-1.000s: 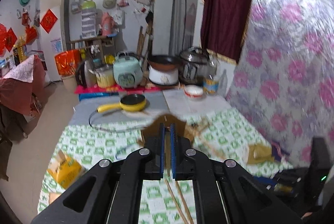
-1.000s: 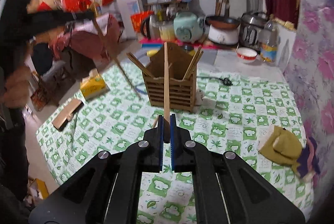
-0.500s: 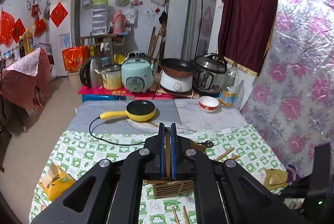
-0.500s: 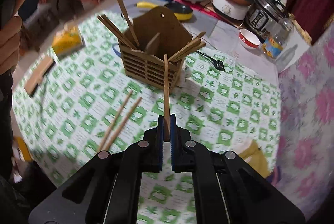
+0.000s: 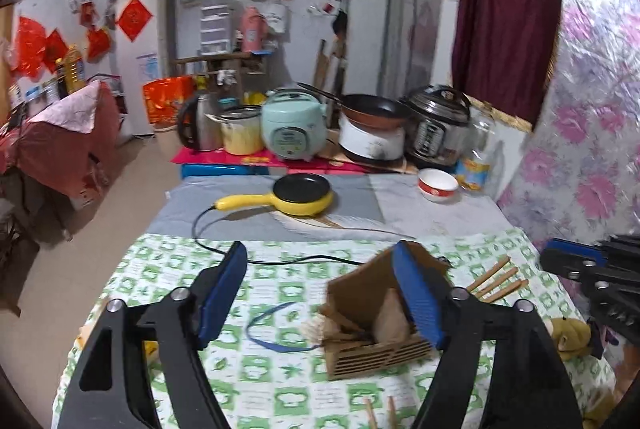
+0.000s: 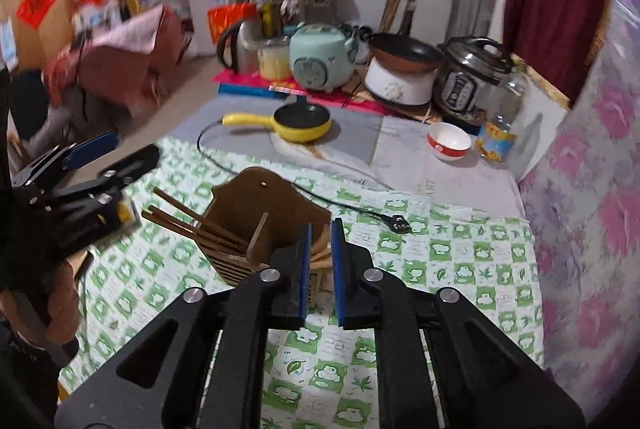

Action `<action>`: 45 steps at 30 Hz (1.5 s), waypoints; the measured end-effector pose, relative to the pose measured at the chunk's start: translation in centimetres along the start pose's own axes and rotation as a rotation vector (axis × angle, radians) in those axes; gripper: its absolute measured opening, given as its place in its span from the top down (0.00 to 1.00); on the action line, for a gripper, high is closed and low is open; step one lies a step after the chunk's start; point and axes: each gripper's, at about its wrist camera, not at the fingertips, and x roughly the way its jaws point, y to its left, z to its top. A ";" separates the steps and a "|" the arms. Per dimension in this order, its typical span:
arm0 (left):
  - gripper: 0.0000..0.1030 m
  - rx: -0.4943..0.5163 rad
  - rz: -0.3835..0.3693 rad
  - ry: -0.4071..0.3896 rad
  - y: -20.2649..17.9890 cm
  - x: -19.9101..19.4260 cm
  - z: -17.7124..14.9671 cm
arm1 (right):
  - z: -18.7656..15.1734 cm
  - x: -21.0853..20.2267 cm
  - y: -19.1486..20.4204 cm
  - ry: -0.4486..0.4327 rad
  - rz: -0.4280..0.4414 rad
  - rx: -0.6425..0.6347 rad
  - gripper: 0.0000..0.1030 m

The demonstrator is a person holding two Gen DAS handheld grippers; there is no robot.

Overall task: Organize utensils
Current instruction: 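Drop both chopsticks into the caddy by opening both tools, then withdraw both open tools toward the last two chopsticks on the cloth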

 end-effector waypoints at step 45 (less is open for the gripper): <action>0.06 0.036 0.201 0.116 -0.3 -18.1 -31.6 | -32.2 -12.3 6.5 -0.161 -0.018 0.132 0.13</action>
